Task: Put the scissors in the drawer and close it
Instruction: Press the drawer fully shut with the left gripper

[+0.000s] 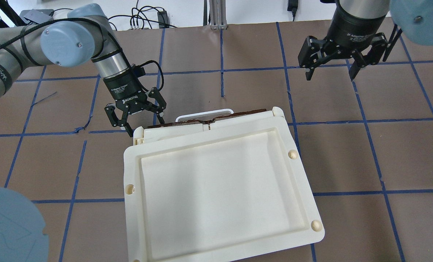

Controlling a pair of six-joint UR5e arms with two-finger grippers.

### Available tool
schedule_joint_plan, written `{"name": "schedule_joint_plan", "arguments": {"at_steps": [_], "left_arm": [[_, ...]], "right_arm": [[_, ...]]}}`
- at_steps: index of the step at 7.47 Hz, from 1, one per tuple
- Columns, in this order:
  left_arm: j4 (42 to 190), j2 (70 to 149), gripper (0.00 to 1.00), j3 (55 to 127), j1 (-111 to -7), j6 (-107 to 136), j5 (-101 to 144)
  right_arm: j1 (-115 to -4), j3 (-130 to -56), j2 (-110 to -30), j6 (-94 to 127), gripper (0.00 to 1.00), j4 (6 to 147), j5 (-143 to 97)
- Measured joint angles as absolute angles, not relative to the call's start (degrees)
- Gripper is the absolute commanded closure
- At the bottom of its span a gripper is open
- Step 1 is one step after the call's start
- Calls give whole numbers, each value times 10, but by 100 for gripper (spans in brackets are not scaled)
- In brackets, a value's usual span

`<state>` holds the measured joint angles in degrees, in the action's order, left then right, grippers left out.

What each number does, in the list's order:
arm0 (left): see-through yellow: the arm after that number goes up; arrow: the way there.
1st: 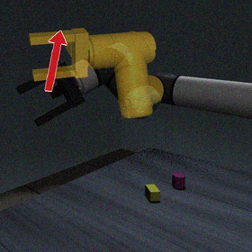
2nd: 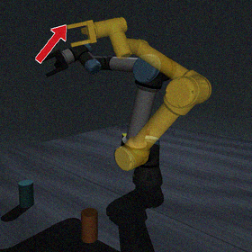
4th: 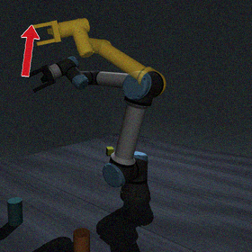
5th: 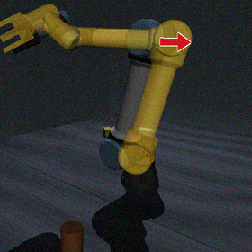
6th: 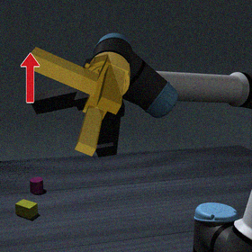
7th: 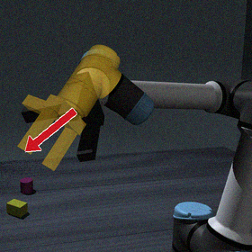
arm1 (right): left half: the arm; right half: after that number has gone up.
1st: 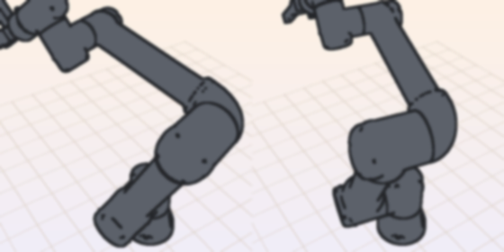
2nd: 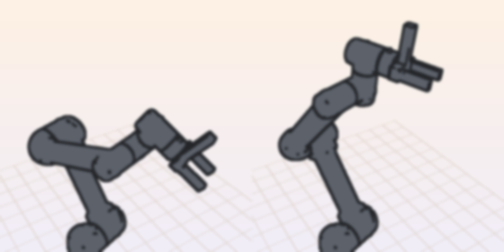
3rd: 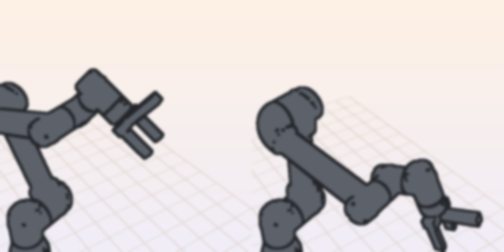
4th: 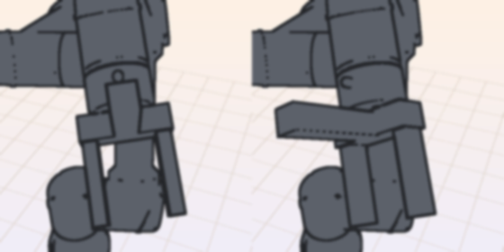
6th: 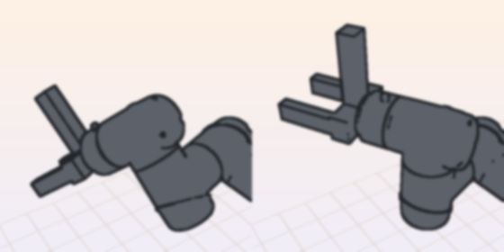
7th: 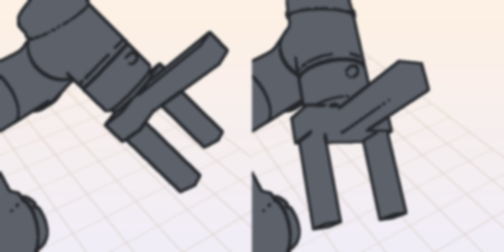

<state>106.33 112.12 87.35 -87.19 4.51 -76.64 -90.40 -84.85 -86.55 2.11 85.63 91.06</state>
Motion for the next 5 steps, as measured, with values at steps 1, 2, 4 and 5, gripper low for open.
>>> {"name": "schedule_joint_plan", "arguments": {"at_steps": [1, 2, 4, 5], "left_arm": [[1056, 1121, 0, 881, -872, 43, -767], [1048, 1120, 0, 887, -872, 40, -768], [1041, 1112, 0, 894, -872, 42, -778], [1039, 1107, 0, 891, -872, 43, -779]], "right_arm": [[-904, -849, -865, 21, 0, 856, 911], [-904, -849, -865, 21, 0, 856, 911], [-904, -850, -865, 21, 0, 856, 911], [-904, -850, -866, 21, 0, 856, 911]]}}
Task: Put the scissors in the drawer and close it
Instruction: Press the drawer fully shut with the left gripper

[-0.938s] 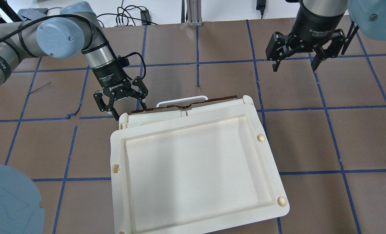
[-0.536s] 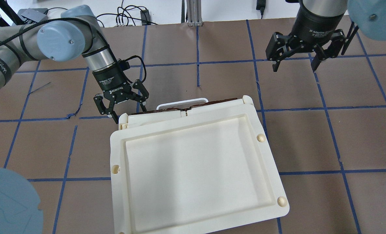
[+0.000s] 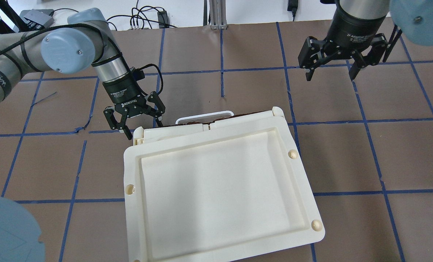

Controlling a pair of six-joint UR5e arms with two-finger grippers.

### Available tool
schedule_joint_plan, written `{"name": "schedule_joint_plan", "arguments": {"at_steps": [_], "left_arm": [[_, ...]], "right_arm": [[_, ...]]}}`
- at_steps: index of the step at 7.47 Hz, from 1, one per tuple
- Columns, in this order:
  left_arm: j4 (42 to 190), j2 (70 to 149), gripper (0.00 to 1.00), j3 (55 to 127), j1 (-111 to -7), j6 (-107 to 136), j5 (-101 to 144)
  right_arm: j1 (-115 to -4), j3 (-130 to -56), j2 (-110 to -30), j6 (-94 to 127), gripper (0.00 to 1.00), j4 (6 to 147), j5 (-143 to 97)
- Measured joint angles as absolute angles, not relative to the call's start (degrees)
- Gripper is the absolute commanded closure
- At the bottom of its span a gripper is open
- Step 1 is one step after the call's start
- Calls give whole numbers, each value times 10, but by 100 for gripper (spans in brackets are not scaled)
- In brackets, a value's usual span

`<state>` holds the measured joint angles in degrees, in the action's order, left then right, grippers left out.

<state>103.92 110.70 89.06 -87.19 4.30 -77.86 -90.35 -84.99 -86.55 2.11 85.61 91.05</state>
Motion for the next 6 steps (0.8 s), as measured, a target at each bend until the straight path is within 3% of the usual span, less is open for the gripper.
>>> {"name": "schedule_joint_plan", "arguments": {"at_steps": [6], "left_arm": [[1043, 1091, 0, 901, -874, 45, -774]], "right_arm": [[-904, -851, -865, 21, 0, 857, 910]]}}
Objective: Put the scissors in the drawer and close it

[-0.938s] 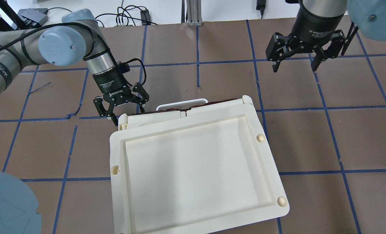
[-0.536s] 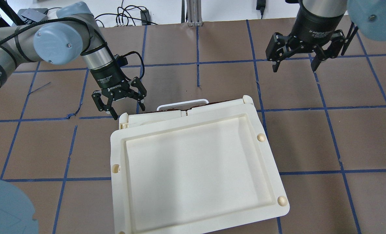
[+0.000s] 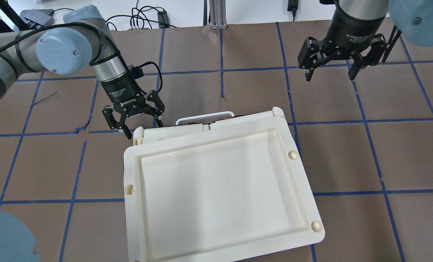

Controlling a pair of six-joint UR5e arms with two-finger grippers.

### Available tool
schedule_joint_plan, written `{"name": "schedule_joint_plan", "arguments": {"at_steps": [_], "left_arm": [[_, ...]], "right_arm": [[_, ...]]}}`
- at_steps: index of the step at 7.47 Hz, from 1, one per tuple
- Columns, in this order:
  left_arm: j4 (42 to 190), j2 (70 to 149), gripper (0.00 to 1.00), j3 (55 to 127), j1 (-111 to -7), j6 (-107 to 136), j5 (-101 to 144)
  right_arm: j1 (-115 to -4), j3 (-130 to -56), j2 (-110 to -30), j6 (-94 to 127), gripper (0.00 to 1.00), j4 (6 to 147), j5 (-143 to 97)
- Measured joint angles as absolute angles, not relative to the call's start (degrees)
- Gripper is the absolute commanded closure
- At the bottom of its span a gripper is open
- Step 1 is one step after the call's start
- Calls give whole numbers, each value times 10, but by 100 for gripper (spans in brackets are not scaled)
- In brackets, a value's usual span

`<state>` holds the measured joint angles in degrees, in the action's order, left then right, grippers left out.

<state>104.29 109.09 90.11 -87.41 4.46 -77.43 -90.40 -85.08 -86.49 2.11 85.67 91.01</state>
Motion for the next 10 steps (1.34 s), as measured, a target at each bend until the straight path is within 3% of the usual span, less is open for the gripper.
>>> {"name": "schedule_joint_plan", "arguments": {"at_steps": [7, 10], "left_arm": [[1064, 1084, 0, 905, -886, 50, -758], [1001, 1065, 0, 880, -876, 37, -769]], "right_arm": [[-903, -850, -865, 21, 0, 858, 909], [-901, -850, -865, 20, 0, 857, 910]]}}
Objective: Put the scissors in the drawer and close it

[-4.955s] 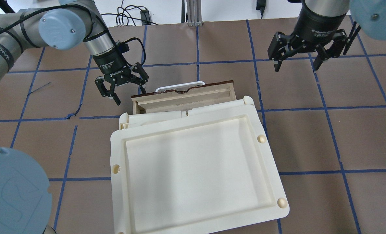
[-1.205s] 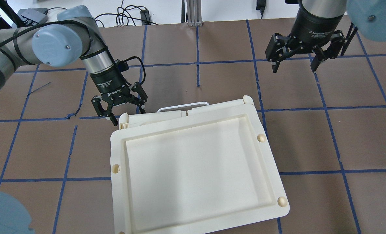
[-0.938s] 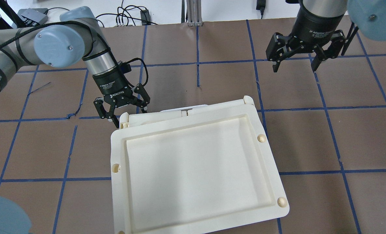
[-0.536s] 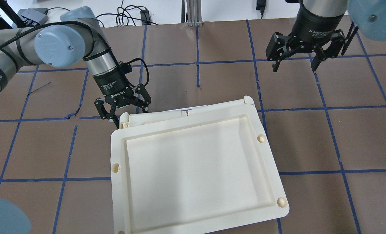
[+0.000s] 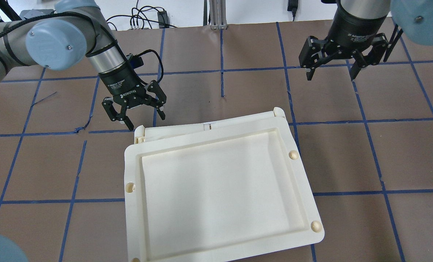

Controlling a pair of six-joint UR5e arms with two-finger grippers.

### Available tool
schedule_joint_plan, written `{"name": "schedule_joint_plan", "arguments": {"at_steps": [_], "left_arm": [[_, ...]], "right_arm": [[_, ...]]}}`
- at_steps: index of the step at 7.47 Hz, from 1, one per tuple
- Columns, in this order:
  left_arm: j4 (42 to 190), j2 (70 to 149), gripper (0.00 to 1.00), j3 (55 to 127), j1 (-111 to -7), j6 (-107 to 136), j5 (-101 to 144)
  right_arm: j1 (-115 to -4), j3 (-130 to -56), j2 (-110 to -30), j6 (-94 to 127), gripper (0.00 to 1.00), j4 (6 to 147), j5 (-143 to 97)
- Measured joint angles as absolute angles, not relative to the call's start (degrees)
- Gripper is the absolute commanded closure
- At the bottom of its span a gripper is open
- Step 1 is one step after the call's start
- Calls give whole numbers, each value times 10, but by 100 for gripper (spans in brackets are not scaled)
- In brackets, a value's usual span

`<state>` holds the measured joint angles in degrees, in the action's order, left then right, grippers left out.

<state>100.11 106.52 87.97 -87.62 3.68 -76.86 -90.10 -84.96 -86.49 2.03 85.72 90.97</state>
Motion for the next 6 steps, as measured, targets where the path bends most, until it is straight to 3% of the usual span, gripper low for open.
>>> {"name": "schedule_joint_plan", "arguments": {"at_steps": [6], "left_arm": [[798, 1008, 0, 887, -866, 5, -921]], "right_arm": [[-899, -848, -865, 20, 0, 857, 910]]}}
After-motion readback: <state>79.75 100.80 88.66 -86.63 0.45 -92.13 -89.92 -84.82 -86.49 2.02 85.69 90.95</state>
